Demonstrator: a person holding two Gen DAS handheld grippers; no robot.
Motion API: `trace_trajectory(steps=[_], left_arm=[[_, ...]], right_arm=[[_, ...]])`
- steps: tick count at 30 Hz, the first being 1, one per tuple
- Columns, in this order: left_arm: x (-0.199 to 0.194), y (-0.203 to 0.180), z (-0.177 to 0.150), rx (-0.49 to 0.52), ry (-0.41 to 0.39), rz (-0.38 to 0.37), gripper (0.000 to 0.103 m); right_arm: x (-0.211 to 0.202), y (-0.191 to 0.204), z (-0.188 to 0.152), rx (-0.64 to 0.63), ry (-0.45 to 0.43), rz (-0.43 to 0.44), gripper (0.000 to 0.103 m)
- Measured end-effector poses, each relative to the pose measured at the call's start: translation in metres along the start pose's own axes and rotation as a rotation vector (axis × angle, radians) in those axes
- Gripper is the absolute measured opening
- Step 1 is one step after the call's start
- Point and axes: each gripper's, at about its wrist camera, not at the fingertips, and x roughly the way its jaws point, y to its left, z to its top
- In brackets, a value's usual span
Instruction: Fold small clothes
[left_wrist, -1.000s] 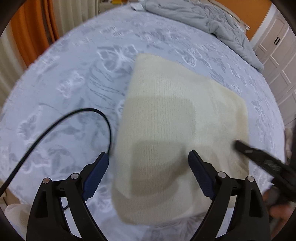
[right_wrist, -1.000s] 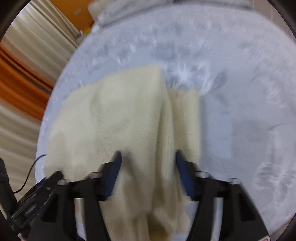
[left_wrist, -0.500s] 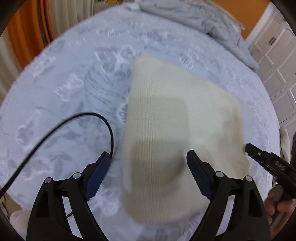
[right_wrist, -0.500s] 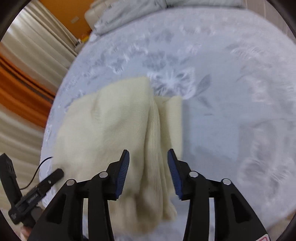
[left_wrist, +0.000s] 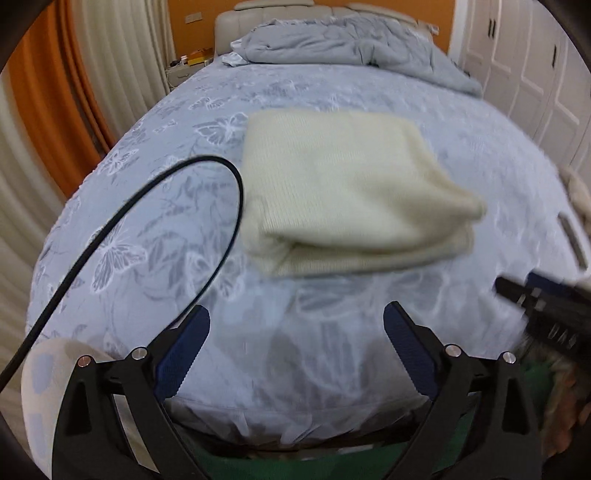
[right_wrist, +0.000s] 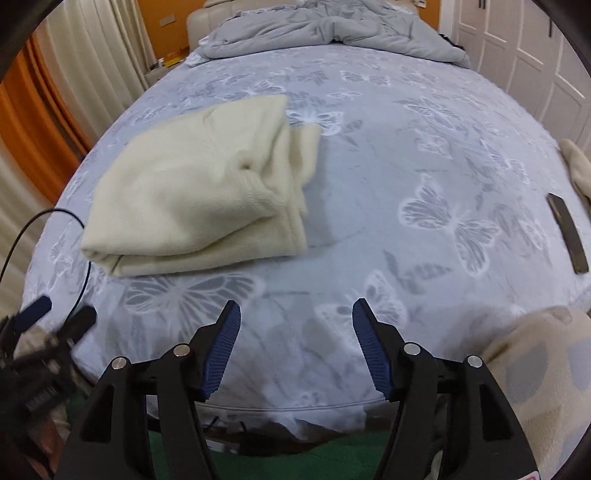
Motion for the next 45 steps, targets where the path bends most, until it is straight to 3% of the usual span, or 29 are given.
trace_trajectory(steps=[9, 17, 25, 45], left_arm=[[0.008, 0.017, -0.006, -0.139, -0.011, 0.03, 0.093], [0.014, 0.005, -0.005, -0.1, -0.029, 0.055, 0.093], [0.034, 0.001, 0.003, -0.102, 0.004, 0.051, 0.093], [0.061, 0.009, 0.013, -0.142, 0.059, 0.068, 0.093]], right_arm=[[-0.001, 0.015, -0.01, -0.051, -0.025, -0.013, 0.063], [0.009, 0.042, -0.009, -0.107, -0.07, 0.0, 0.063], [0.031, 0.045, 0.0, -0.07, 0.006, 0.026, 0.063], [0.049, 0.049, 0.001, -0.085, 0.041, 0.002, 0.063]])
